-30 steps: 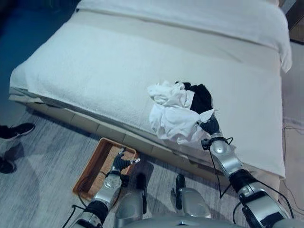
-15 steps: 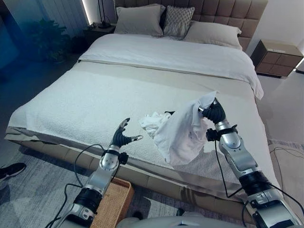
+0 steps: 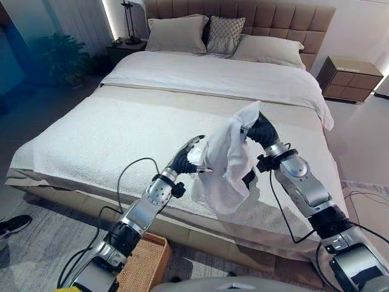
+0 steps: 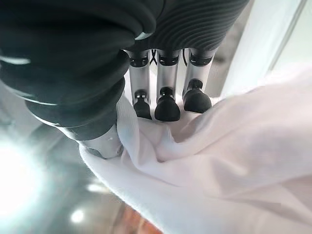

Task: Pick up clothes into the bucket

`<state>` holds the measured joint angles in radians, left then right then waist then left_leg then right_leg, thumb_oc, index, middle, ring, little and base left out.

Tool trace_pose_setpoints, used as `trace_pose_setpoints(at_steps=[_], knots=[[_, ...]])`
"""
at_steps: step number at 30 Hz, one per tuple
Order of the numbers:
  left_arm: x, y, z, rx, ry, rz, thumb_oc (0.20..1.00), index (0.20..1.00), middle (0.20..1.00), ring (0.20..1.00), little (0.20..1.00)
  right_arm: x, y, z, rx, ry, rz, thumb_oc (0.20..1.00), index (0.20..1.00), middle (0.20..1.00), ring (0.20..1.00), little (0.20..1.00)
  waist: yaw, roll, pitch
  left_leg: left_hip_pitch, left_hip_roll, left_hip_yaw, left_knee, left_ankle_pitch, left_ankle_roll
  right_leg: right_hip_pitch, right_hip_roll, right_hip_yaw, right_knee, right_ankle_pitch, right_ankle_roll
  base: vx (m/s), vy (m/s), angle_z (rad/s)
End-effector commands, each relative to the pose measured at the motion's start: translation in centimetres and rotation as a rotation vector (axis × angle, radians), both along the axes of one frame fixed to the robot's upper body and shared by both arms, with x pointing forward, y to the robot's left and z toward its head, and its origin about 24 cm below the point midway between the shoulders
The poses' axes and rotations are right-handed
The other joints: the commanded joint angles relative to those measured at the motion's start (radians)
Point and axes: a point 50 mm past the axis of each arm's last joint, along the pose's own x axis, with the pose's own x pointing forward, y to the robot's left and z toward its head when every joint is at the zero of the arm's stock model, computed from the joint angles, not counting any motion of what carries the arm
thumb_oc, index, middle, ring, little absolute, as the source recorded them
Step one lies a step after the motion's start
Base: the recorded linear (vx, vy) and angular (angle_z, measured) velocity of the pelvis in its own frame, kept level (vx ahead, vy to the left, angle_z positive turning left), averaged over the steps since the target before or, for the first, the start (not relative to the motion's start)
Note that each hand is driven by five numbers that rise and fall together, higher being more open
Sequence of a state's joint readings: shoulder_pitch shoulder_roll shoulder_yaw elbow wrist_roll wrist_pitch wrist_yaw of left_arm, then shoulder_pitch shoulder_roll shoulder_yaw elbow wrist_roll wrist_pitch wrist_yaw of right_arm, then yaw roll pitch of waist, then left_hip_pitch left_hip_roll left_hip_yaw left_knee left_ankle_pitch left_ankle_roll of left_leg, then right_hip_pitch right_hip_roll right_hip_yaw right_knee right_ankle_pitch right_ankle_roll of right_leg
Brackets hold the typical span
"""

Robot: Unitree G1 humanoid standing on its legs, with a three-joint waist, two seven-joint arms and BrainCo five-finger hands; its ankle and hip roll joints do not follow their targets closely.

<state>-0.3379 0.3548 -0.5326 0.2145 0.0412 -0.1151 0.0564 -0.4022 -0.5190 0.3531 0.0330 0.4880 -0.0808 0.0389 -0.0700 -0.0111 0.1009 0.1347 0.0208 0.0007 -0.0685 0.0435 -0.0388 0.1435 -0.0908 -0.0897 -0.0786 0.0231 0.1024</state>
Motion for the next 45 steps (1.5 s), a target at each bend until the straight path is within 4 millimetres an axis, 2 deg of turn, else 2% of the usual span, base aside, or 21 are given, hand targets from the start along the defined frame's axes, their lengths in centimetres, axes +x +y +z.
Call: trace_pose_setpoints(at_steps=[1,5,9,16,17,18,19,25,26,28,31,32,33,34,35,38,39,40,41,42,45], knots=[[1.7,-2.7,2.9,-0.086,0.001,-0.169,1.000,1.000,1.000,1.000,1.000,-0.3,2.6,6.9,0.174,-0.224,0.181,0.200,0.200,0.200,0.200,0.200,-0.026,-0.041,-0.035,-0.035,-0.011,-0.004,0.099,-0.093,-0.011,-0.030,-0.040,-0.016,0.098,-0.061,0.028,0.00,0.000,0.00],[1.4,-4.0,3.2,-0.145,0.079,-0.268,1.000,1.000,1.000,1.000,1.000,-0.3,3.2,7.3,0.169,-0.224,0.221,0.200,0.200,0.200,0.200,0.200,-0.030,-0.037,-0.035,-0.034,-0.012,-0.004,0.099,-0.093,-0.011,-0.030,-0.041,-0.016,0.098,-0.059,0.029,0.00,0.000,0.00],[1.1,-5.3,2.6,-0.137,0.178,-0.354,1.000,1.000,1.000,1.000,1.000,-0.5,4.0,7.9,0.165,-0.237,0.262,0.200,0.200,0.200,0.200,0.200,-0.036,-0.032,-0.029,-0.041,-0.014,-0.006,0.105,-0.091,-0.011,-0.035,-0.043,-0.017,0.100,-0.058,0.031,0.00,0.000,0.00],[0.9,-6.8,1.1,-0.178,0.316,-0.377,1.000,1.000,1.000,1.000,1.000,-0.9,4.7,8.6,0.195,-0.262,0.288,0.200,0.200,0.200,0.200,0.200,-0.043,-0.029,-0.019,-0.052,-0.019,-0.012,0.114,-0.092,-0.008,-0.046,-0.045,-0.013,0.112,-0.060,0.033,0.00,0.000,0.00],[0.8,-7.0,0.7,-0.188,0.347,-0.377,0.658,0.658,0.658,0.658,0.658,-1.0,4.7,8.9,0.211,-0.274,0.283,0.200,0.200,0.200,0.200,0.200,-0.045,-0.028,-0.017,-0.049,-0.019,-0.012,0.117,-0.101,-0.008,-0.044,-0.045,-0.012,0.116,-0.067,0.033,0.00,0.000,0.00],[0.8,-7.0,0.7,-0.187,0.346,-0.377,0.536,0.536,0.536,0.536,0.536,-1.0,4.7,8.9,0.211,-0.276,0.283,0.200,0.200,0.200,0.200,0.200,-0.045,-0.029,-0.018,-0.055,-0.020,-0.012,0.118,-0.094,-0.007,-0.050,-0.046,-0.012,0.116,-0.061,0.033,0.00,0.000,0.00],[0.7,-6.7,0.3,-0.220,0.372,-0.355,0.200,0.200,0.200,0.200,0.200,-1.1,4.5,9.1,0.219,-0.291,0.272,0.200,0.200,0.200,0.200,0.200,-0.045,-0.028,-0.017,-0.050,-0.020,-0.013,0.121,-0.104,-0.007,-0.046,-0.046,-0.012,0.117,-0.068,0.033,0.00,0.000,0.00],[0.5,-5.5,-1.1,-0.269,0.412,-0.271,0.200,0.200,0.200,0.200,0.200,-1.3,3.3,9.6,0.272,-0.330,0.213,0.200,0.200,0.200,0.200,0.200,-0.043,-0.028,-0.018,-0.054,-0.022,-0.015,0.126,-0.107,-0.004,-0.049,-0.047,-0.012,0.124,-0.072,0.033,0.00,0.000,0.00],[0.3,-4.7,-1.9,-0.293,0.429,-0.221,0.200,0.200,0.200,0.200,0.200,-1.3,2.3,9.7,0.298,-0.345,0.169,0.200,0.200,0.200,0.200,0.200,-0.040,-0.028,-0.019,-0.055,-0.023,-0.015,0.126,-0.108,-0.003,-0.051,-0.047,-0.012,0.125,-0.073,0.032,0.00,0.000,0.00],[0.2,-4.4,-2.3,-0.301,0.436,-0.203,0.200,0.200,0.200,0.200,0.200,-1.3,2.0,9.7,0.307,-0.349,0.149,0.200,0.200,0.200,0.200,0.200,-0.039,-0.029,-0.020,-0.055,-0.023,-0.016,0.126,-0.108,-0.003,-0.051,-0.047,-0.012,0.125,-0.073,0.032,0.00,0.000,0.00],[-0.3,-2.9,-3.2,-0.366,0.468,-0.126,0.200,0.200,0.200,0.200,0.200,-1.4,0.2,9.6,0.351,-0.364,0.062,0.200,0.200,0.200,0.200,0.200,-0.035,-0.029,-0.021,-0.057,-0.023,-0.019,0.124,-0.108,-0.002,-0.051,-0.048,-0.013,0.126,-0.075,0.031,0.00,0.000,0.00],[-0.6,-1.8,-3.5,-0.413,0.481,-0.079,0.200,0.200,0.200,0.200,0.200,-1.4,-0.9,9.4,0.375,-0.365,0.010,0.376,0.376,0.376,0.376,0.376,-0.032,-0.030,-0.021,-0.058,-0.023,-0.019,0.125,-0.109,-0.002,-0.050,-0.048,-0.015,0.126,-0.075,0.031,0.00,0.000,0.00],[-0.6,-1.7,-3.5,-0.413,0.482,-0.078,0.200,0.200,0.200,0.200,0.200,-1.4,-0.9,9.4,0.375,-0.364,0.010,0.416,0.416,0.416,0.416,0.416,-0.032,-0.030,-0.022,-0.058,-0.023,-0.020,0.125,-0.109,-0.002,-0.050,-0.048,-0.016,0.126,-0.075,0.031,0.00,0.000,0.00],[-1.0,-0.5,-3.6,-0.474,0.485,-0.030,0.200,0.200,0.200,0.200,0.200,-1.5,-2.0,9.0,0.401,-0.359,-0.050,0.733,0.733,0.733,0.733,0.733,-0.028,-0.031,-0.022,-0.058,-0.023,-0.021,0.125,-0.110,-0.002,-0.050,-0.047,-0.018,0.126,-0.076,0.029,0.00,0.000,0.00],[-1.0,-0.5,-3.6,-0.473,0.486,-0.030,0.200,0.200,0.200,0.200,0.200,-1.5,-2.0,9.0,0.401,-0.359,-0.050,1.000,1.000,1.000,1.000,1.000,-0.028,-0.031,-0.022,-0.058,-0.023,-0.021,0.125,-0.110,-0.002,-0.050,-0.047,-0.018,0.126,-0.076,0.029,0.00,0.000,0.00],[-1.5,1.6,-3.4,-0.559,0.472,0.038,0.200,0.200,0.200,0.200,0.200,-1.5,-3.9,8.2,0.421,-0.347,-0.158,1.000,1.000,1.000,1.000,1.000,-0.022,-0.031,-0.024,-0.056,-0.023,-0.022,0.123,-0.111,-0.002,-0.050,-0.047,-0.020,0.125,-0.078,0.028,0.00,0.000,0.00],[-2.0,3.0,-3.3,-0.607,0.462,0.084,0.200,0.200,0.200,0.200,0.200,-1.6,-5.1,7.6,0.422,-0.333,-0.232,1.000,1.000,1.000,1.000,1.000,-0.018,-0.032,-0.024,-0.056,-0.023,-0.023,0.122,-0.112,-0.002,-0.049,-0.047,-0.020,0.124,-0.078,0.028,0.00,0.000,0.00],[-2.1,3.0,-3.3,-0.607,0.463,0.085,0.200,0.200,0.200,0.200,0.200,-1.6,-5.1,7.5,0.422,-0.333,-0.232,1.000,1.000,1.000,1.000,1.000,-0.018,-0.032,-0.025,-0.056,-0.023,-0.023,0.121,-0.112,-0.002,-0.049,-0.047,-0.020,0.124,-0.078,0.028,0.00,0.000,0.00],[-2.4,4.6,-2.8,-0.647,0.421,0.133,0.200,0.200,0.200,0.200,0.200,-1.7,-6.6,6.8,0.391,-0.326,-0.322,1.000,1.000,1.000,1.000,1.000,-0.014,-0.031,-0.026,-0.055,-0.022,-0.023,0.120,-0.112,-0.003,-0.047,-0.047,-0.022,0.122,-0.080,0.027,0.00,0.000,0.00],[-2.5,4.6,-2.8,-0.646,0.422,0.134,0.200,0.200,0.200,0.200,0.200,-1.7,-6.5,6.8,0.391,-0.325,-0.322,1.000,1.000,1.000,1.000,1.000,-0.015,-0.031,-0.027,-0.054,-0.022,-0.023,0.120,-0.113,-0.003,-0.046,-0.047,-0.022,0.122,-0.080,0.027,0.00,0.000,0.00],[-3.3,7.4,-1.7,-0.706,0.331,0.211,0.200,0.200,0.200,0.200,0.200,-2.2,-9.1,4.8,0.300,-0.292,-0.490,1.000,1.000,1.000,1.000,1.000,-0.006,-0.029,-0.026,-0.055,-0.021,-0.028,0.115,-0.111,-0.003,-0.044,-0.047,-0.024,0.117,-0.082,0.025,0.00,0.000,0.00]])
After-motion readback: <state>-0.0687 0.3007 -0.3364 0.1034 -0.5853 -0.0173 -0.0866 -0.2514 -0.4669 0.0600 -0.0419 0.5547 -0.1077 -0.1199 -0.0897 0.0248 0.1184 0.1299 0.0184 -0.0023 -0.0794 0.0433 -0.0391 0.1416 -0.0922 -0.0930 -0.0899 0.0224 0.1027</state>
